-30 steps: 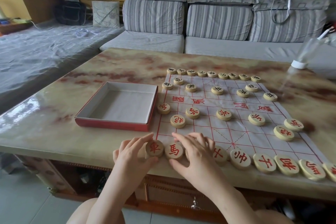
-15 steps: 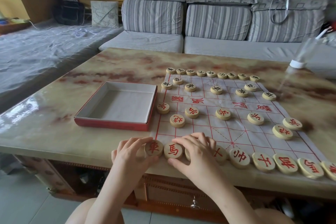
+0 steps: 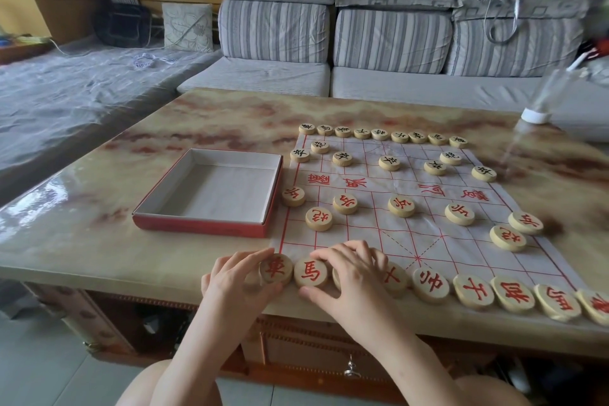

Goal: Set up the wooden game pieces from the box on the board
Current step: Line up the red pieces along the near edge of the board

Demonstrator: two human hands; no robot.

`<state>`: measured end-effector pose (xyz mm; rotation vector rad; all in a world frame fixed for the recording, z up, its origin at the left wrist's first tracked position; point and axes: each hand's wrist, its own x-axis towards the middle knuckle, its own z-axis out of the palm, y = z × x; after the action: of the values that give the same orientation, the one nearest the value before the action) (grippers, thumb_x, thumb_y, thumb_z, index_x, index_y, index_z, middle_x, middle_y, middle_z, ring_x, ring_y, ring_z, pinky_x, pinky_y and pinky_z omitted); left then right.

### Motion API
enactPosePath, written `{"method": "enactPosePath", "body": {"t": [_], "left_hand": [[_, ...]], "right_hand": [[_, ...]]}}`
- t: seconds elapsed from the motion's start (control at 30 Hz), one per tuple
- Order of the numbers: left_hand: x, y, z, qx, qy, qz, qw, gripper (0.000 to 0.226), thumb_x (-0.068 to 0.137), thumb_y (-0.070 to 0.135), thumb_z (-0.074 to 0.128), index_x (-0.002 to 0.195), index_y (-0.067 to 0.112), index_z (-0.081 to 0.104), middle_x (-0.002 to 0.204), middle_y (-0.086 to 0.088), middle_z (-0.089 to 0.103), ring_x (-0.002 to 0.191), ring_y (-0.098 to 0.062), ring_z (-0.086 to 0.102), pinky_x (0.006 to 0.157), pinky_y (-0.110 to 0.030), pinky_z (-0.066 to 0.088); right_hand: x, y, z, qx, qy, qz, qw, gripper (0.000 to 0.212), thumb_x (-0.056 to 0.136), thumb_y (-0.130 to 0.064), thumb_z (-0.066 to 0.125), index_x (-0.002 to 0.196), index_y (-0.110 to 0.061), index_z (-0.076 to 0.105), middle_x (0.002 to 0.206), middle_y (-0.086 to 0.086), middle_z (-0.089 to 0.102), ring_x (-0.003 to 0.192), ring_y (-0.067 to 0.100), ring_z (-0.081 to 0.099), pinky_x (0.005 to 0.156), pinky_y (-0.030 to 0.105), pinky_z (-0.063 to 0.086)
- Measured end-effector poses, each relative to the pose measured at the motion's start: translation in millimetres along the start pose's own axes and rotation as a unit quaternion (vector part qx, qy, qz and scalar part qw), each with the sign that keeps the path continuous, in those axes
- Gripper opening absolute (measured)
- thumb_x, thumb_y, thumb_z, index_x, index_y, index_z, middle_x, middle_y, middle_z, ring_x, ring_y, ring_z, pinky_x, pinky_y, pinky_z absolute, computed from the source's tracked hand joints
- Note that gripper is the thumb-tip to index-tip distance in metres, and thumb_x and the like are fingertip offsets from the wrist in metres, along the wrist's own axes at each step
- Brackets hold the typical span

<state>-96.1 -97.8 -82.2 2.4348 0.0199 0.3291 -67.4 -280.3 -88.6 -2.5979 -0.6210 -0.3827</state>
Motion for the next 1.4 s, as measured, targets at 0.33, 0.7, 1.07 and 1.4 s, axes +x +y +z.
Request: {"method": "enactPosePath", "body": {"t": [0.33, 0.7, 1.07, 1.4], "left_hand": [[-1.1, -4.6, 2.1, -0.01, -0.001, 0.014, 1.0, 0.082, 0.051, 0.071, 0.033, 0.124, 0.038, 0.051, 0.116, 0.025, 0.048, 0.113, -0.006, 0.036, 0.089, -0.026, 0.019], [12.6, 40.8, 1.5, -0.005, -0.038, 0.128, 0.991, 0.055, 0.065, 0.062, 0.048, 0.116, 0.041, 0.057, 0.112, 0.03, 0.049, 0.114, -0.002, 0.039, 0.093, -0.023, 0.024], [34.4, 53.2, 42.1, 0.022, -0.122, 0.209, 0.97, 0.061, 0.065, 0.066, 0.042, 0.121, 0.042, 0.052, 0.123, 0.022, 0.054, 0.121, -0.003, 0.037, 0.098, -0.028, 0.028], [27.5, 48.2, 42.9, 0.039, -0.097, 0.232, 0.967, 0.063, 0.067, 0.069, 0.04, 0.121, 0.04, 0.054, 0.12, 0.025, 0.055, 0.114, 0.005, 0.033, 0.092, -0.019, 0.022]], "right_hand": [[-1.1, -0.9, 0.0, 0.0, -0.008, 0.007, 1.0, 0.062, 0.072, -0.07, 0.036, 0.12, -0.034, 0.051, 0.118, -0.021, 0.052, 0.112, 0.003, 0.029, 0.084, 0.021, 0.012], [-7.6, 38.1, -81.3, 0.098, -0.079, 0.127, 0.984, 0.04, 0.085, -0.035, 0.062, 0.122, -0.044, 0.05, 0.112, -0.019, 0.035, 0.12, 0.005, 0.031, 0.094, 0.02, 0.021], [-1.9, 51.5, -90.7, 0.014, -0.128, 0.145, 0.981, 0.056, 0.065, -0.066, 0.062, 0.111, -0.036, 0.052, 0.113, -0.016, 0.042, 0.118, 0.008, 0.025, 0.088, 0.023, 0.017], [-16.6, 49.6, -83.4, -0.025, -0.107, 0.112, 0.988, 0.038, 0.075, -0.055, 0.063, 0.102, -0.033, 0.048, 0.099, -0.021, 0.044, 0.086, 0.003, 0.019, 0.073, 0.025, 0.015]]}}
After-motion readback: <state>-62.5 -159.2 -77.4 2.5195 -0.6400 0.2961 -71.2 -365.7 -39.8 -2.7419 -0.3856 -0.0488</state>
